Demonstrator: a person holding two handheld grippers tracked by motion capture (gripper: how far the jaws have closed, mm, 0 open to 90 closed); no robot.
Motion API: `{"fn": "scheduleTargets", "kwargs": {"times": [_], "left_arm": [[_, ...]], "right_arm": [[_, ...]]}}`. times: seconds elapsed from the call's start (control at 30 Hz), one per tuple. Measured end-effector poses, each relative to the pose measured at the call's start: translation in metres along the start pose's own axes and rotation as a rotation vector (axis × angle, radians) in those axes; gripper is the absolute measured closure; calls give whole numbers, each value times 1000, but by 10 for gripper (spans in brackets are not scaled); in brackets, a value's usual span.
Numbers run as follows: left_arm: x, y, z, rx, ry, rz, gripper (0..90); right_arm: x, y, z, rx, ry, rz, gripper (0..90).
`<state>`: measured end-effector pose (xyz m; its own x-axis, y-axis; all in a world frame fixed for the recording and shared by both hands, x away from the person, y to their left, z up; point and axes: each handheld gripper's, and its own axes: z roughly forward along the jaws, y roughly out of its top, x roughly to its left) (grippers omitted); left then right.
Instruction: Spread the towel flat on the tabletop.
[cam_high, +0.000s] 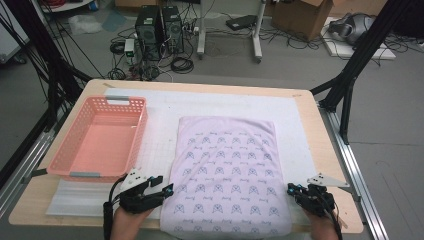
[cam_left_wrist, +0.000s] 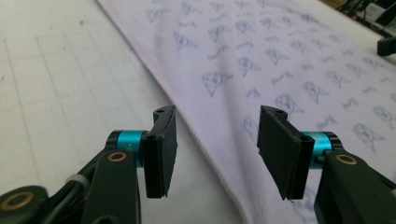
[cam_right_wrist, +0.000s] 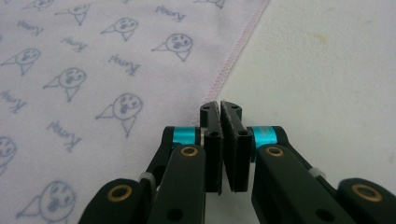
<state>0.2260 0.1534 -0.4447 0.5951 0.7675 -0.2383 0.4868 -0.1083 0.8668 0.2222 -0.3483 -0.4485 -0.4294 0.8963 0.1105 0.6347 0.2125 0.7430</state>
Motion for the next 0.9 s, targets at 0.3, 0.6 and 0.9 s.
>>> {"fn": "scheduleTargets", "kwargs": {"times": [0.3, 0.6, 0.9], "left_arm": [[6, 13, 22, 0, -26, 17, 474], [-5, 6, 34, 150, 24, 52, 634], [2, 3, 13, 189, 69, 53, 899]], "right_arm": [[5, 11, 13, 10, 43, -47, 872], [4, 7, 3, 31, -7, -53, 865], [-4, 6, 4, -22, -15, 0, 665]]}}
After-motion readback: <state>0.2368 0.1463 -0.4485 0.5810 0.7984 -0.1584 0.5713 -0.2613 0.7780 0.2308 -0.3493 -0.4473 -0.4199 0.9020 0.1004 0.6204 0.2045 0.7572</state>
